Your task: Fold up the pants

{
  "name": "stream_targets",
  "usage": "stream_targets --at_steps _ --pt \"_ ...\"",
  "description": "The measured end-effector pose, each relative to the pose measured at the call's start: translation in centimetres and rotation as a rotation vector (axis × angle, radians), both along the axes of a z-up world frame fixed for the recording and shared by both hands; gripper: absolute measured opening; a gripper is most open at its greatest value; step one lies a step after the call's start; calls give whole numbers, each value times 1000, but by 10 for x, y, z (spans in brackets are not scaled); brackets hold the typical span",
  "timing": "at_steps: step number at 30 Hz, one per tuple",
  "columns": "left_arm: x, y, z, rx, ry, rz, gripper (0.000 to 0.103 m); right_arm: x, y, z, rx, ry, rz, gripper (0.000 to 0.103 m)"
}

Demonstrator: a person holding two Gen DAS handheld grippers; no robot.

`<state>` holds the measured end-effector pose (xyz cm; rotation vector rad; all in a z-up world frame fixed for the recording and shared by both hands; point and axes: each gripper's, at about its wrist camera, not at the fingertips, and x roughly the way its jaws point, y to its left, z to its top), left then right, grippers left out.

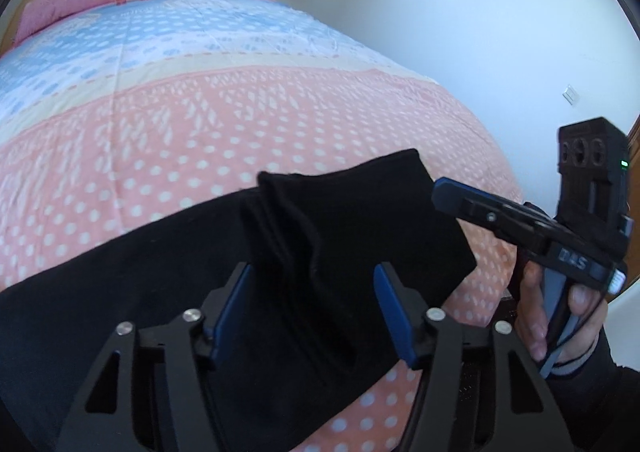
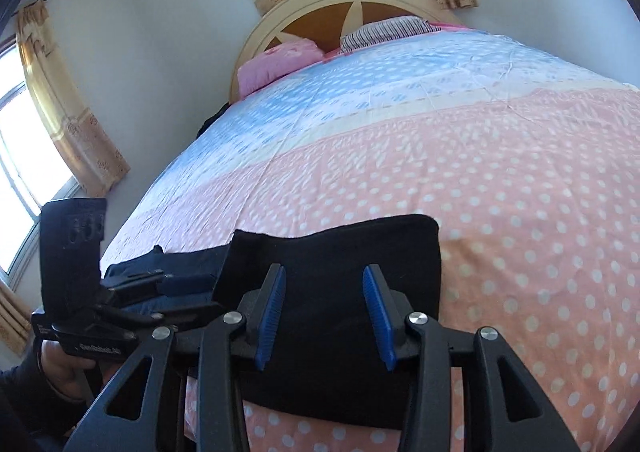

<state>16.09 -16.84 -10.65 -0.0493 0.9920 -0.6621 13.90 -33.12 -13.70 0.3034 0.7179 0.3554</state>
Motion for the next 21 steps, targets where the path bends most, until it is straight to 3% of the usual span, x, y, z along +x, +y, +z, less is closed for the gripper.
stream_targets --at_steps 4,6,16,21 --pt "1 -7 -5 21 6 18 45 -4 -1 7 9 -55 5 43" --pt "-1 -6 -1 12 4 6 8 -6 0 10 7 -83 8 43" --pt "-12 32 42 -73 -45 36 8 -15 -1 23 30 -175 -19 43" --pt "-15 73 56 -87 -50 113 8 -16 1 23 35 -181 -10 49"
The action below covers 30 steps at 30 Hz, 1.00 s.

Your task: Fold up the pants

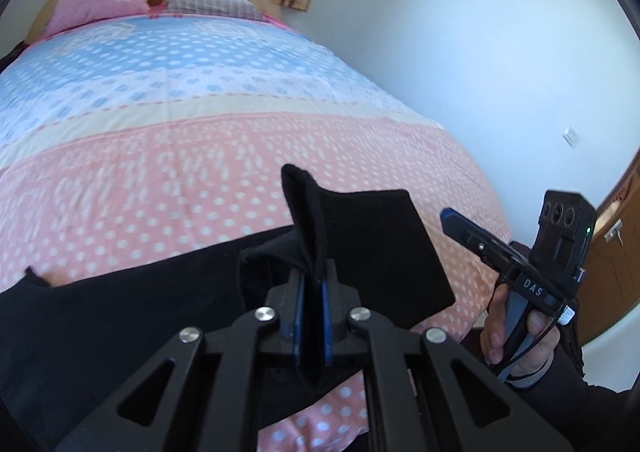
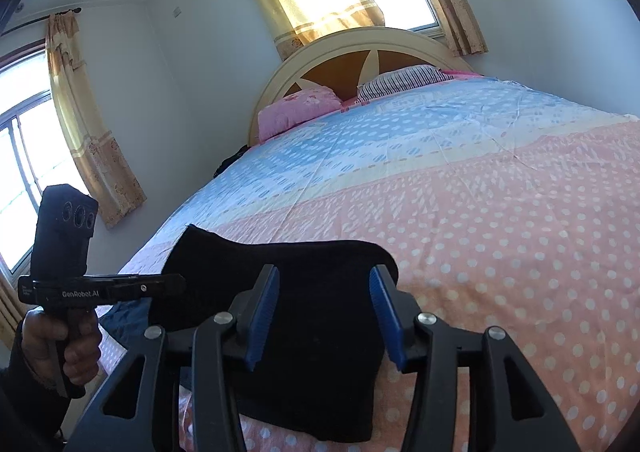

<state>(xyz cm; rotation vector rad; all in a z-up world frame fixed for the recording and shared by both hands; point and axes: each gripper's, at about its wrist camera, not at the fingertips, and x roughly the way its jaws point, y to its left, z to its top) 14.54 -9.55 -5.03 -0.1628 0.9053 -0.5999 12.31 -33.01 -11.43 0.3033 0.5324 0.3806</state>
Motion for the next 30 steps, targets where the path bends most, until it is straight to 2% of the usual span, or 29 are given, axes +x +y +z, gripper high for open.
stream_targets --at_steps 9,15,19,24,29,30 --pt "-6 57 -15 -14 58 104 7 -3 16 -3 -25 -6 56 49" --pt "0 85 -23 -53 88 173 7 -7 29 -5 -44 -9 106 49" --pt "-2 95 -26 -36 90 197 7 -9 36 -5 -45 -16 146 49" --pt "2 106 -45 -26 122 223 7 -11 53 -7 -59 -12 237 49" --pt "3 97 -62 51 121 220 8 -8 76 -22 -128 58 335 49" --pt "2 95 -65 73 119 216 8 -4 80 -28 -149 96 346 49"
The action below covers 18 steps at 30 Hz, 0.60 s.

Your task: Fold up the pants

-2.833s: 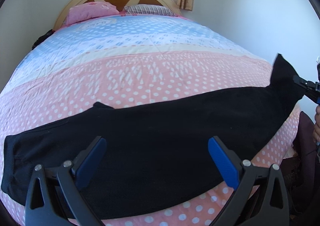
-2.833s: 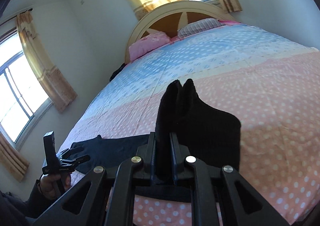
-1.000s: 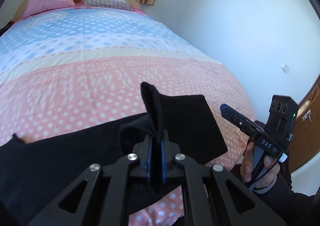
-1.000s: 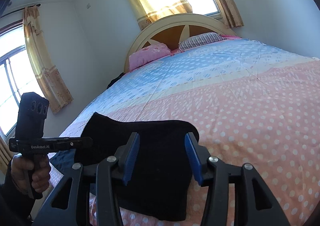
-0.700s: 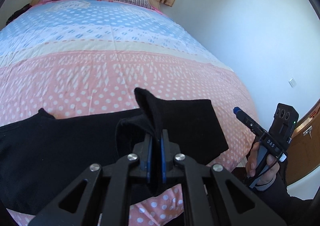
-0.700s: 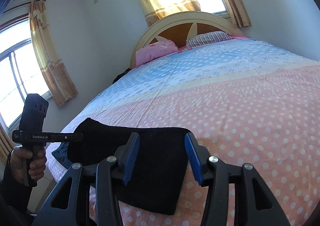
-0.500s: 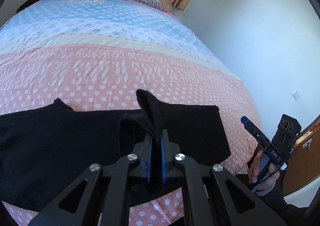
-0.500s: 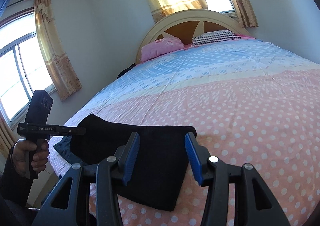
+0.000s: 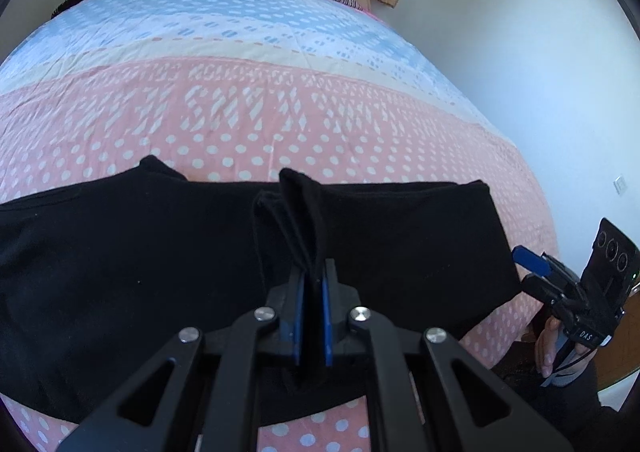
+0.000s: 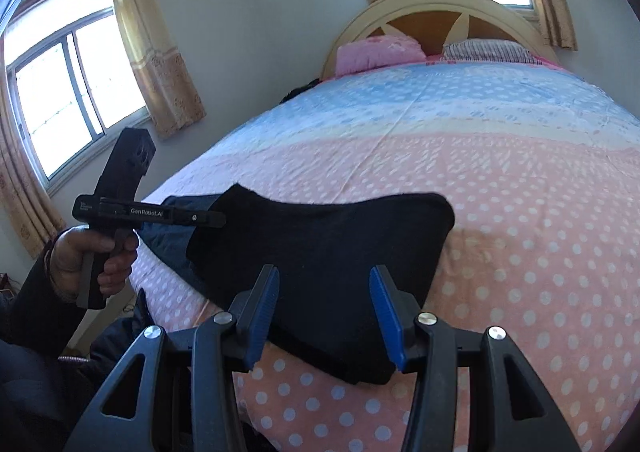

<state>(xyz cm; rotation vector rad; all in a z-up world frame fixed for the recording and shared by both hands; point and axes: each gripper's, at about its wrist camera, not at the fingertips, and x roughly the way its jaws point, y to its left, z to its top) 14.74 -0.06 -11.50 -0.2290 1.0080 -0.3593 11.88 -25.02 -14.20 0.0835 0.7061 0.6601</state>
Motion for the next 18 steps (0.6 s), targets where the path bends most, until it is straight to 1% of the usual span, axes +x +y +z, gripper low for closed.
stream_targets --at_steps 2,4,6,8,9,10,12,14,16,18 --pt "-2 -4 -5 46 -7 -8 8 5 3 -9 -41 41 -6 49" --pt "-5 -7 -9 98 -23 -5 14 13 3 -22 -72 109 -8 49" --pt "-7 -6 -12 124 -31 0 20 14 1 -24 -66 111 0 50" --pt "-9 -7 -11 141 -48 -1 22 13 2 -23 -75 111 4 50" --pt "-11 -7 -9 165 -61 4 30 12 3 -21 -77 107 4 50" --pt "-12 -8 -6 198 -83 14 35 13 4 -19 -75 105 3 50" --pt "-16 -9 2 254 -140 30 58 14 7 -9 -62 89 16 49" --pt "-18 -11 5 285 -168 31 66 19 11 2 -50 60 21 50" --pt "-15 -14 2 296 -162 17 66 32 19 7 -55 55 15 50" --pt "-9 -15 -3 317 -154 19 66 50 24 4 -79 64 -16 50"
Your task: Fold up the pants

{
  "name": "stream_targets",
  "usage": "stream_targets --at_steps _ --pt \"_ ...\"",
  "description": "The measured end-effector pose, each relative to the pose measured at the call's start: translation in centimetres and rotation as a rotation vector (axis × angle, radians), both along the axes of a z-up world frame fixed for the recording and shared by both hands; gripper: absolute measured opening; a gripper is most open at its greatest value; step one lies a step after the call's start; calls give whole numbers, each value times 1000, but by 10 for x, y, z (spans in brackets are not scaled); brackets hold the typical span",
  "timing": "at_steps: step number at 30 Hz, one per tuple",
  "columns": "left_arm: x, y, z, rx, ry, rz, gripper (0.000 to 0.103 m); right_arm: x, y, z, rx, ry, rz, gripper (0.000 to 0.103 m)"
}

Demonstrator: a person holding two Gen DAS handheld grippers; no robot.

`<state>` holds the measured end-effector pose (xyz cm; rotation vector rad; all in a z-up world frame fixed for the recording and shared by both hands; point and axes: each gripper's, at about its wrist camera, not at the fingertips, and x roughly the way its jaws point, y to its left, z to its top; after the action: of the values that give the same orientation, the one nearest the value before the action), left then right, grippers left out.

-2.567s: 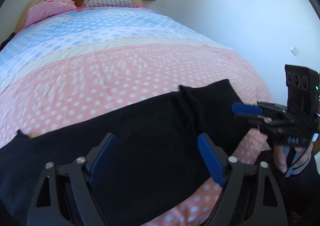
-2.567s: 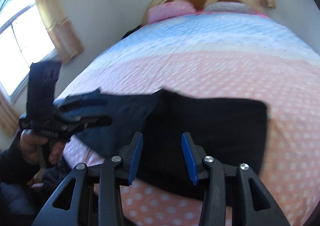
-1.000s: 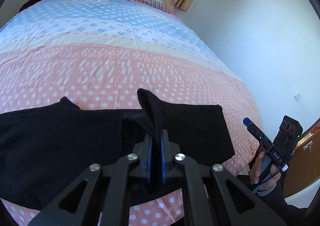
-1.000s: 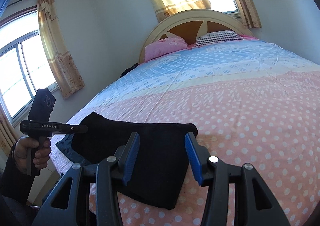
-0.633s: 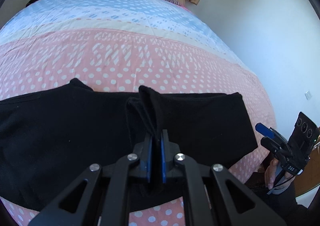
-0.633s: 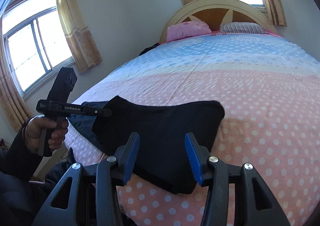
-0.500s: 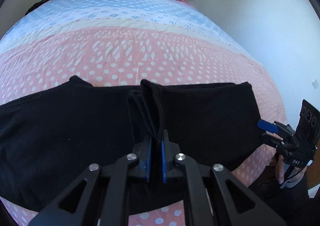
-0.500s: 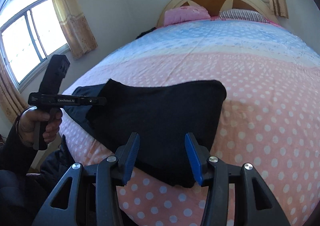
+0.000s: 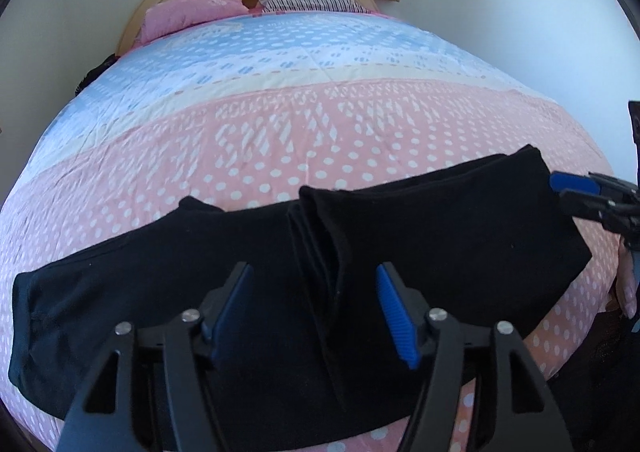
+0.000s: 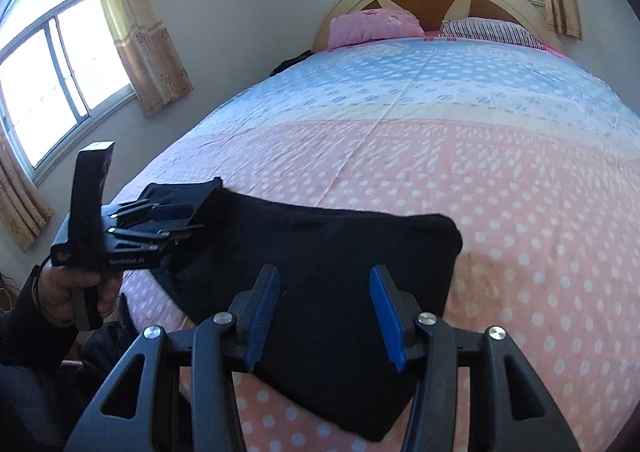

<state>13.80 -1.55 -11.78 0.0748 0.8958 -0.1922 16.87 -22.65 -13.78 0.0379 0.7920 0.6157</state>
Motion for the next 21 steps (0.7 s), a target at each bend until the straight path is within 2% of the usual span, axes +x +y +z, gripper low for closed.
stream_targets --at_steps 1,3,6,9,14,17,19,21 --pt "3 0 -2 13 7 8 66 9 1 -5 -12 19 -21 50" --pt "9 -1 -8 24 25 19 76 28 -1 -19 -22 83 -64 50" --pt "10 5 -13 -1 34 41 80 34 -10 -24 46 107 -71 50" --pt "8 5 -14 -12 35 40 80 19 -8 -12 11 67 -70 50" --pt "6 8 -14 -11 34 43 86 -24 -12 -1 75 83 47 50" --pt "6 10 -16 -14 37 53 91 -48 0 -15 10 119 108 50" --pt "6 11 -16 -20 39 51 91 -56 2 -29 -53 126 107 50" --pt "5 12 -16 -17 40 50 91 -59 -2 -29 -42 111 103 50"
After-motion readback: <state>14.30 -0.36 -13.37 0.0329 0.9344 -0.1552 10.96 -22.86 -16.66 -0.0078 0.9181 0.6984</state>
